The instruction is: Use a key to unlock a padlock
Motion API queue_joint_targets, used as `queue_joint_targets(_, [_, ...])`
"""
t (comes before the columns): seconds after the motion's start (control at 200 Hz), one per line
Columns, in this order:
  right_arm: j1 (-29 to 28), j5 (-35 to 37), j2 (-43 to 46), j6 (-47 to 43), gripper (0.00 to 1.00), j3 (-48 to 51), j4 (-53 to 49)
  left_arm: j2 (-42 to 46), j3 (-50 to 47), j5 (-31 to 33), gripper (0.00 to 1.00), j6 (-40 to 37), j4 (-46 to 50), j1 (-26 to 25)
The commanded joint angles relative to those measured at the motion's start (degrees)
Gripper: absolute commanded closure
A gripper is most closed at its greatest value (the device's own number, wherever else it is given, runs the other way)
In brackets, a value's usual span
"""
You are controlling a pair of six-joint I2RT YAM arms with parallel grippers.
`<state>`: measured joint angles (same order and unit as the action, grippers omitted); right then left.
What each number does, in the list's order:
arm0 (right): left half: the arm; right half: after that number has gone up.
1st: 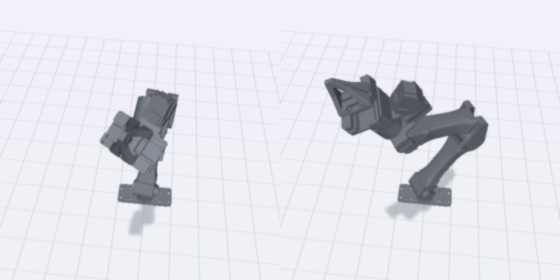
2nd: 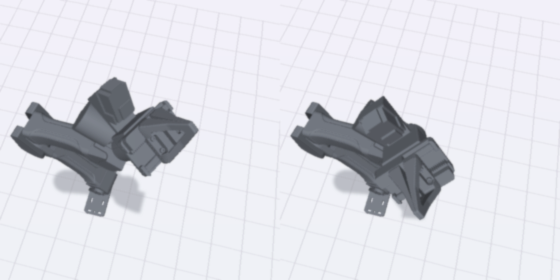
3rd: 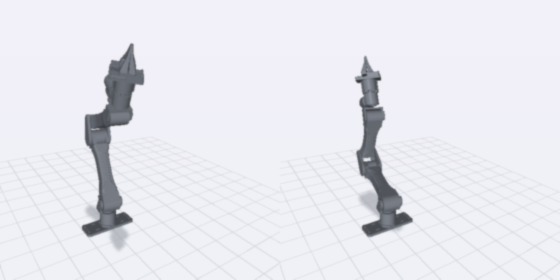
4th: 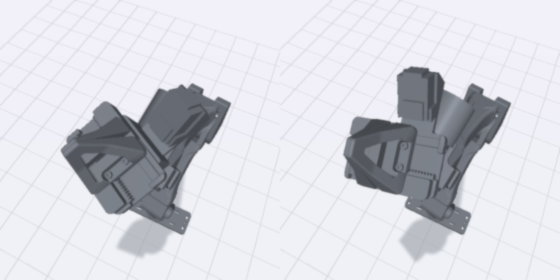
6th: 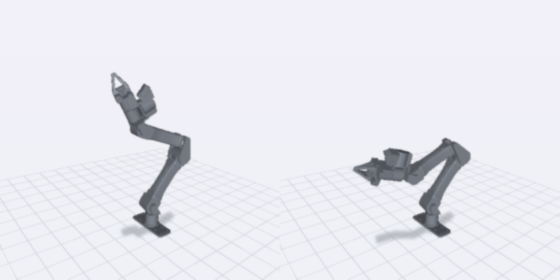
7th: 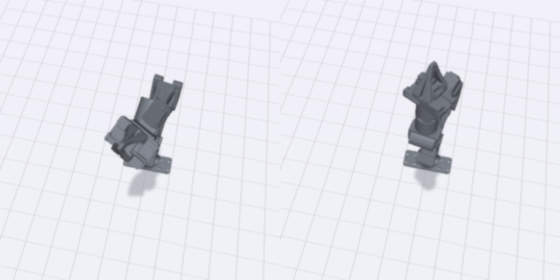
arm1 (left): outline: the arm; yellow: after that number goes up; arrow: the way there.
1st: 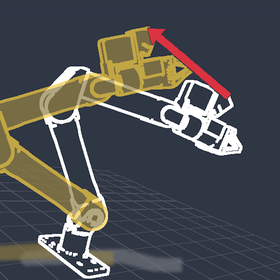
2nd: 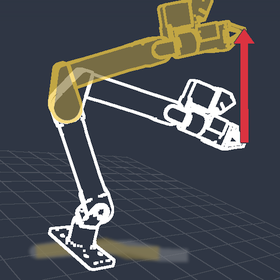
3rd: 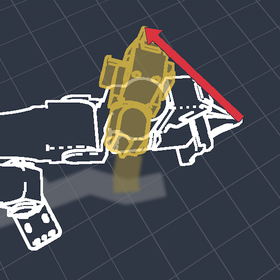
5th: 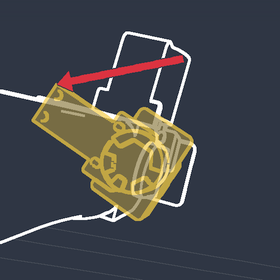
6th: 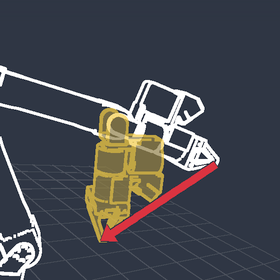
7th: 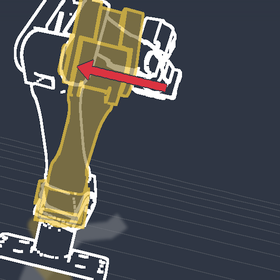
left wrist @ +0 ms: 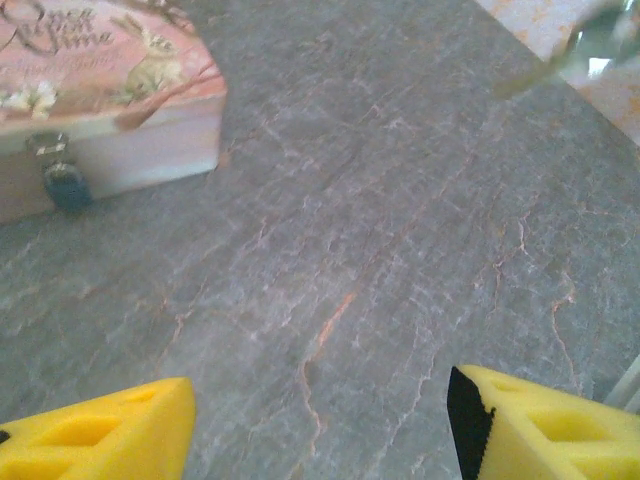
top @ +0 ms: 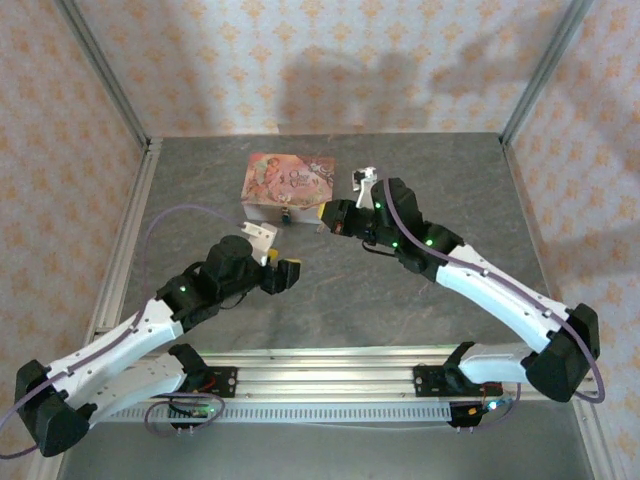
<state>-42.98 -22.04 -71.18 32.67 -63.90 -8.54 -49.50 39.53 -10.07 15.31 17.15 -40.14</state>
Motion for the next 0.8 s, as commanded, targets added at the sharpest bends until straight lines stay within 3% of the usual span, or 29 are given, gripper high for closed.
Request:
queue_joint_targets(0.0, [-0.3,3.0,-0.1,-16.5,1.0,-0.9,-5.3,2.9,1.8,-2.0,0.3,4.5,8.7,-0.4])
queue_joint_targets(0.21, [-0.3,-2.0,-0.4,-23.2,1.0,0.4,2.8,4.9,3.5,-14.4,0.31,6.3,9.3,0.7])
queue_joint_targets(0.315, [-0.3,-4.6,0.2,-24.3,1.0,2.3,8.0,3.9,5.2,-21.6,0.34,8.5,6.0,3.9])
queue_joint_targets(0.425, [0.0,-5.3,0.0,-24.2,1.0,2.3,7.0,2.4,6.2,-28.9,0.41,10.9,1.4,8.5])
queue_joint_targets(0.485, [0.9,-6.8,-0.2,-21.9,1.0,2.5,7.3,1.5,6.2,-31.9,0.44,12.3,-1.5,10.9])
queue_joint_targets(0.515, [1.8,-8.3,-0.4,-20.1,1.0,3.0,8.4,1.0,6.2,-32.9,0.37,13.1,-2.5,11.9])
queue_joint_targets(0.595, [4.6,-12.6,-0.9,-12.4,1.0,5.9,16.1,-0.1,5.9,-34.7,0.32,14.9,-6.4,14.2])
queue_joint_targets(0.701, [8.1,-16.9,-3.3,-2.4,1.0,8.9,26.7,-1.4,4.4,-36.1,0.31,18.1,-13.5,16.7])
queue_joint_targets(0.796, [8.7,-20.5,-6.8,1.2,1.0,7.9,30.6,-3.5,1.8,-37.9,0.32,23.4,-23.9,18.9])
